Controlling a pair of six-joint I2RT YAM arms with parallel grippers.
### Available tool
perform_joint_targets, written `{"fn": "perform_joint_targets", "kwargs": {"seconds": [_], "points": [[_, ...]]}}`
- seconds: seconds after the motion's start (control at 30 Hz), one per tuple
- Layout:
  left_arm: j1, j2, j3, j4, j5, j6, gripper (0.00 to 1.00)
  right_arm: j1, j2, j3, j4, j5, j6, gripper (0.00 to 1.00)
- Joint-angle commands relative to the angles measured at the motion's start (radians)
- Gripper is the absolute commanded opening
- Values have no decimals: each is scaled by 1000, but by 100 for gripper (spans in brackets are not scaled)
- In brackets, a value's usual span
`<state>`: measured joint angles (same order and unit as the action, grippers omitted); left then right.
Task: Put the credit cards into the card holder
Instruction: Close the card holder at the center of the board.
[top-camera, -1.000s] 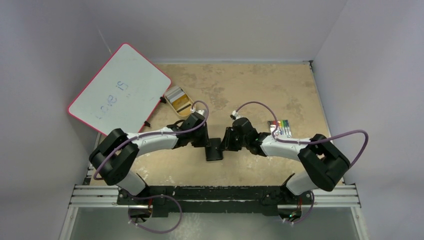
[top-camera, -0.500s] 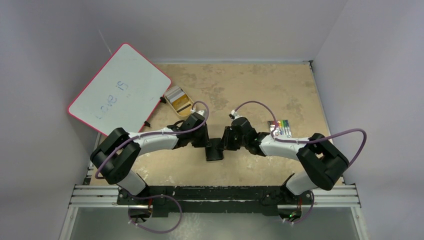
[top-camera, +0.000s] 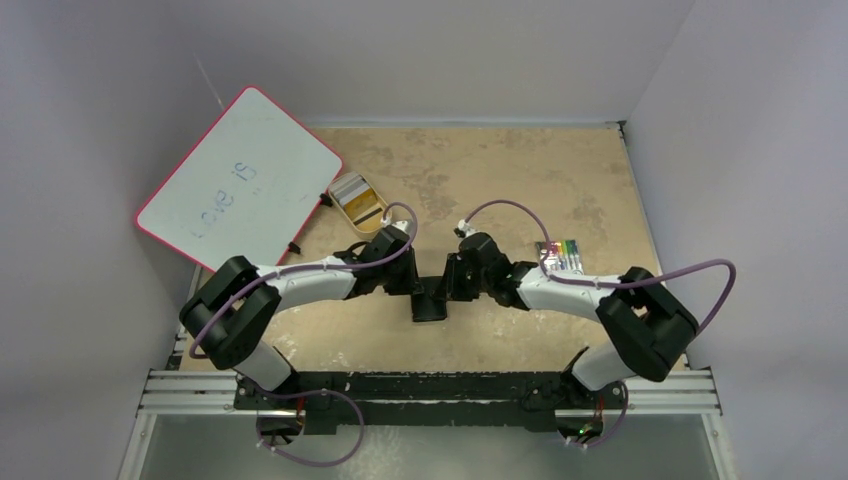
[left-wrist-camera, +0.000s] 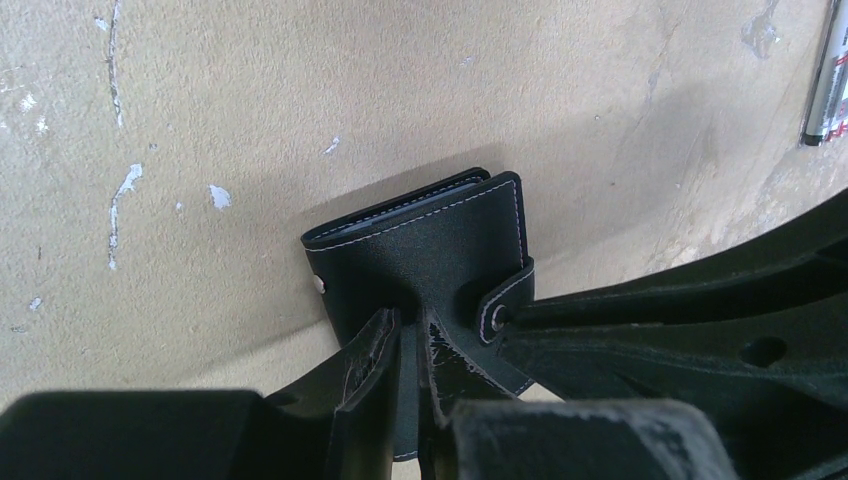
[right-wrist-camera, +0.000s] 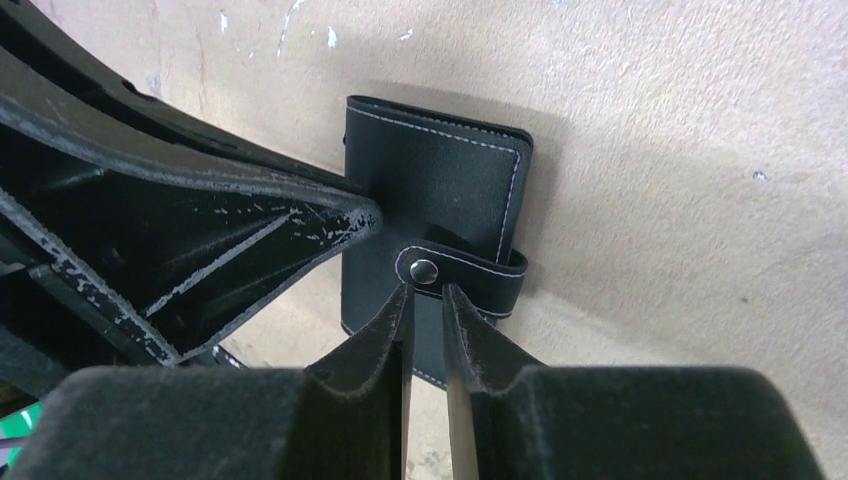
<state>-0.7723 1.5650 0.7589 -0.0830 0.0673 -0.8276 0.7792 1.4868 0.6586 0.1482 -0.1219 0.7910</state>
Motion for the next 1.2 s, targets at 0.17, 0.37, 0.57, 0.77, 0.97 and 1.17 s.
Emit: {"fn": "perform_joint_targets", "kwargs": {"seconds": [0.17, 0.37, 0.57, 0.77, 0.97, 1.17], "points": [[-1, 2, -17, 35, -5, -7, 11, 7, -42, 59, -71, 21, -4, 18], [-1, -18, -29, 41, -12, -15, 12, 8, -59, 63, -72, 35, 29, 17], [-1, -18, -35, 49, -11, -22, 12, 6, -54, 76, -98, 64, 33, 21], [-1, -19, -37, 52, -11, -26, 12, 1, -49, 90, -120, 96, 17, 25], [-1, -25, -39, 50, -14, -28, 12, -7, -15, 85, -91, 55, 1, 22], [-1, -16, -32, 45, -18, -28, 12, -7, -9, 64, -62, 23, -10, 20]]}}
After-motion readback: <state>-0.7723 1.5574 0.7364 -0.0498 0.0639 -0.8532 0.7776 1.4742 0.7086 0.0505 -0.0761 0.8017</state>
